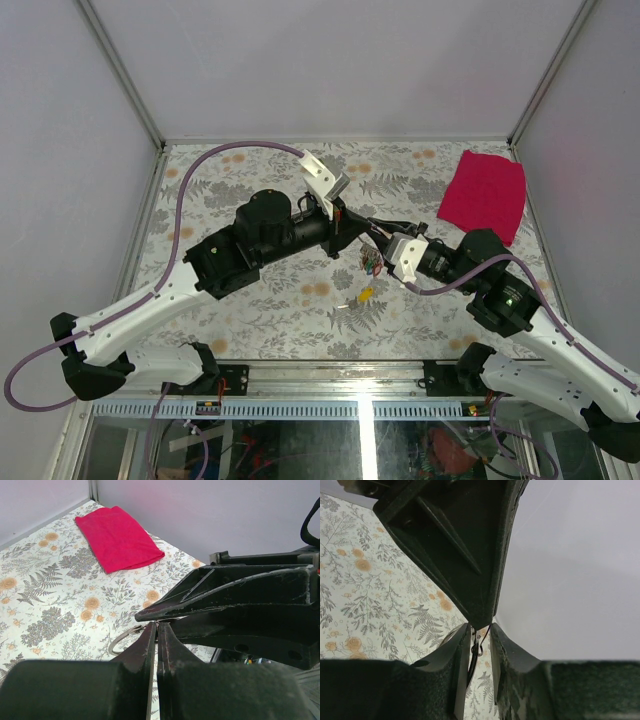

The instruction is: Put the keys on the keyring

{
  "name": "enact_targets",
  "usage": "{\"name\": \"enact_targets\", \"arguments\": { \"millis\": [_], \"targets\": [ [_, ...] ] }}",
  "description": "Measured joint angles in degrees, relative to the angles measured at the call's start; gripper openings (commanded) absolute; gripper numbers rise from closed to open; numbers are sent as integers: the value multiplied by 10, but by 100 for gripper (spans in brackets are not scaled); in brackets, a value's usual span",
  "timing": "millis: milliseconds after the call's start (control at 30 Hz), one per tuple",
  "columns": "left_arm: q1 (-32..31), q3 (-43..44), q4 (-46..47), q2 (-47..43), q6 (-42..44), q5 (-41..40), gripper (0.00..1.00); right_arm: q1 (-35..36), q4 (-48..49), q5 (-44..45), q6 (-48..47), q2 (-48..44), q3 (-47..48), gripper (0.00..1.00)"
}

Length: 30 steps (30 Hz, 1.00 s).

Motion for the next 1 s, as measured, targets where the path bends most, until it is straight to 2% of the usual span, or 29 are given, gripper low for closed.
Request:
{"name": "enact_targets", "arguments": {
  "millis": [200, 300, 433, 500, 600, 1000],
  "targets": [
    [0, 0, -1, 0, 0, 0, 0, 0, -3, 3, -2, 0, 0, 15],
    [0, 0, -1, 0, 2, 0, 0, 0, -3, 10, -2, 0, 0, 1],
    [0, 0, -5, 0, 4, 0, 2, 0, -4, 11, 0, 0, 0, 0],
    [0, 0, -7, 0, 5, 0, 10, 0, -5, 11, 1, 1, 1, 0],
    [0, 0, -7, -2, 8, 0, 16, 0, -14, 12, 1, 2, 5, 0],
    [0, 0, 17, -61, 15, -18, 22, 0, -56, 12, 0, 3, 6, 0]
  ]
}}
